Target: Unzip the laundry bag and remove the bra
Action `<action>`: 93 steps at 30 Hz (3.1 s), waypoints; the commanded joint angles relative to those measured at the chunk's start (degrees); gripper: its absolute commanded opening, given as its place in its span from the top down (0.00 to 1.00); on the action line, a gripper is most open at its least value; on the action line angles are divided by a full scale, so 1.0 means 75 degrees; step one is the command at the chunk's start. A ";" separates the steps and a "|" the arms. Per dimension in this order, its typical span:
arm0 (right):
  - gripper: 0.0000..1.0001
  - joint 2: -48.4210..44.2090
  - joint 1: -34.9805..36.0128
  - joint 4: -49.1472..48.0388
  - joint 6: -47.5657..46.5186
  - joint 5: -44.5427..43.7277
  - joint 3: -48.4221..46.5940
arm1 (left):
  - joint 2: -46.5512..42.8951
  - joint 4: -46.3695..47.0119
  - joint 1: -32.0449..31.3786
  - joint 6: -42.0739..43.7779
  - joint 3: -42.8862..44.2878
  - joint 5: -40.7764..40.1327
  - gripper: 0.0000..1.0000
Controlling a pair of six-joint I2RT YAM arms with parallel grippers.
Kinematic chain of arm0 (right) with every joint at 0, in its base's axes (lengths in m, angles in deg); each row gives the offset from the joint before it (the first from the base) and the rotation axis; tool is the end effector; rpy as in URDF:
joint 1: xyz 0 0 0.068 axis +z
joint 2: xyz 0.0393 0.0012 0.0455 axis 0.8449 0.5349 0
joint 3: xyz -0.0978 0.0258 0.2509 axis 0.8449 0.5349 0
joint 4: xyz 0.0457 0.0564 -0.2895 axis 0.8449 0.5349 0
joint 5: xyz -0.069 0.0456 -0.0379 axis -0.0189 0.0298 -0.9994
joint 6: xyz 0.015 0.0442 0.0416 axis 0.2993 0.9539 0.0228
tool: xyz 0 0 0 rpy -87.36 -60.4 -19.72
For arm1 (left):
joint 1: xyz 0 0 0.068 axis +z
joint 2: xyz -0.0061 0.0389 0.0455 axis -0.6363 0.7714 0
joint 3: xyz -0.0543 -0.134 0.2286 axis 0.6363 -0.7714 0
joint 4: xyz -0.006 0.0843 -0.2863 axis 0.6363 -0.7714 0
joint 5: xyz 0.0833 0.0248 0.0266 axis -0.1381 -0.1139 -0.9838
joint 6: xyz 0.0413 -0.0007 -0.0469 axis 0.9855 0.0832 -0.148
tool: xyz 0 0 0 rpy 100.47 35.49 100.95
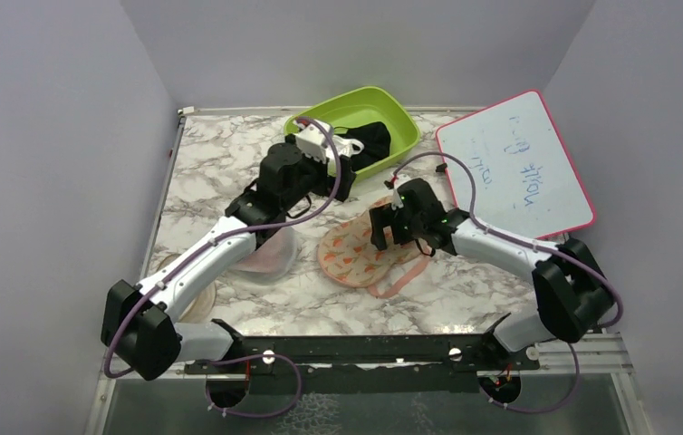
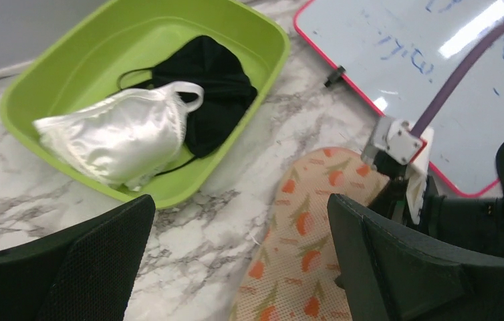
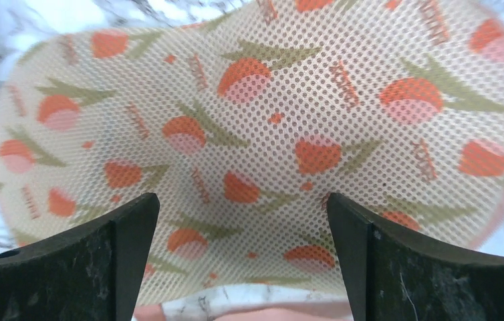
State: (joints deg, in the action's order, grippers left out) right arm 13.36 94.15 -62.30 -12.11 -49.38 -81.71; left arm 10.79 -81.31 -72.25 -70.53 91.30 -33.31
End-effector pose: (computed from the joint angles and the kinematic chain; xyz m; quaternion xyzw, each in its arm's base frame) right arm 0.2751 0.2037 0.1513 -0.1695 0.9284 0.1487 0.2954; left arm 0.2920 -0.1887 0.3396 0.1532 0.7569 -0.2406 0.5880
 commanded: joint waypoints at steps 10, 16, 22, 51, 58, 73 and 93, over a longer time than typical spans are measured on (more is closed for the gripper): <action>0.04 -0.2543 -0.0002 -0.0169 0.1619 0.0879 0.1702 | 0.0149 0.0068 -0.0958 -0.1676 -0.1462 0.0484 0.01; 0.04 -0.2020 -0.0014 -0.0602 0.1488 -0.0067 0.1654 | 0.0475 -0.0822 -0.0874 -0.1722 -0.1402 0.0151 0.01; 0.06 -0.0907 -0.1068 -0.0864 0.1008 0.0065 0.1091 | 0.0637 -0.0611 -0.0399 -0.2350 -0.1700 0.0545 0.02; 0.07 -0.1380 -0.1338 0.0049 0.0290 0.1187 0.0224 | 0.0613 0.0784 -0.2110 -0.3504 -0.2900 0.1295 0.18; 0.07 -0.1635 -0.1338 0.0052 0.0328 0.1513 0.0142 | 0.0167 -0.0395 -0.1525 -0.2397 -0.2316 -0.0146 0.03; 0.06 -0.1537 -0.1338 0.0150 0.0516 0.1787 0.0726 | 0.1819 0.0722 -0.0751 -0.2977 -0.2292 0.0954 0.32; 0.06 0.0573 -0.1338 0.0053 0.0362 0.1276 -0.0770 | 0.0225 0.0717 -0.1309 -0.3841 -0.3438 0.1912 0.64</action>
State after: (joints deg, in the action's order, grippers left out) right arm 18.93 83.97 -64.33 -8.39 -36.62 -85.12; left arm 15.35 -72.96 -82.22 -101.13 65.16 -15.56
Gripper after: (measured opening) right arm 0.935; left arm 0.362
